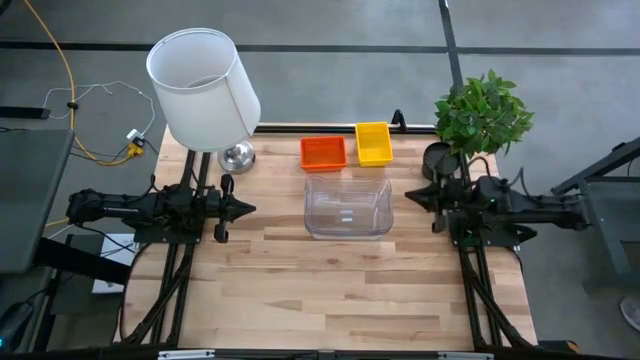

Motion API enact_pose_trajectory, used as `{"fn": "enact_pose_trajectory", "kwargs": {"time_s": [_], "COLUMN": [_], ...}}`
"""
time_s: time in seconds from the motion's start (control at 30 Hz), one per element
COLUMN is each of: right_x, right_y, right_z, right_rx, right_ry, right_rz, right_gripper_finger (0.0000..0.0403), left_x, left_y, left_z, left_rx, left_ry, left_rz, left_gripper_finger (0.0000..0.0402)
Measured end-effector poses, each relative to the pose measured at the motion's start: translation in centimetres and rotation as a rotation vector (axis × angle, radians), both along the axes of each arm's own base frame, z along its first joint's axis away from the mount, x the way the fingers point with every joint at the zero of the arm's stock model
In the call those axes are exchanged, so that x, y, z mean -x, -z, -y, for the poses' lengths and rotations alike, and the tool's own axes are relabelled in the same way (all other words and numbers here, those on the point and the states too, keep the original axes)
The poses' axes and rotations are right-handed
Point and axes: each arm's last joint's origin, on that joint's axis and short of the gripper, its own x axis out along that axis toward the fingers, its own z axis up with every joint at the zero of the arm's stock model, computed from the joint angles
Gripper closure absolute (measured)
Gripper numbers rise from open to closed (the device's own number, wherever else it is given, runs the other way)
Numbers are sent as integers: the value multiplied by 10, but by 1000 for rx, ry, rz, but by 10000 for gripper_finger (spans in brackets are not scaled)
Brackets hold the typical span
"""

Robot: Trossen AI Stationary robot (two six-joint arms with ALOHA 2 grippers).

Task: Stack baskets by color
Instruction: Return to Home Position

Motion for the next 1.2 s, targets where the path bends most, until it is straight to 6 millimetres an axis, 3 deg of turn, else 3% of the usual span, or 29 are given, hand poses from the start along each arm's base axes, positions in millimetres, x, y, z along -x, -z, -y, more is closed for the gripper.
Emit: {"fn": "enact_pose_trajectory", "kwargs": {"time_s": [0.3, 0.6, 0.77, 1.2], "right_x": [-8, -8, -7, -7], "right_y": [40, 51, 61, 62], "right_z": [0, 0, 0, 0], "right_rx": [18, 63, -81, -61], "right_ry": [-7, 1, 6, -2], "right_rz": [34, -74, -176, -186], "right_gripper_finger": [403, 403, 403, 403], "left_x": [0, 0, 0, 0], "left_y": [0, 0, 0, -1], "left_z": [0, 0, 0, 0], "left_rx": [0, 0, 0, -1], "left_ry": [0, 0, 0, 0], "left_rz": [0, 1, 1, 6], "left_gripper_finger": [402, 402, 402, 401]}}
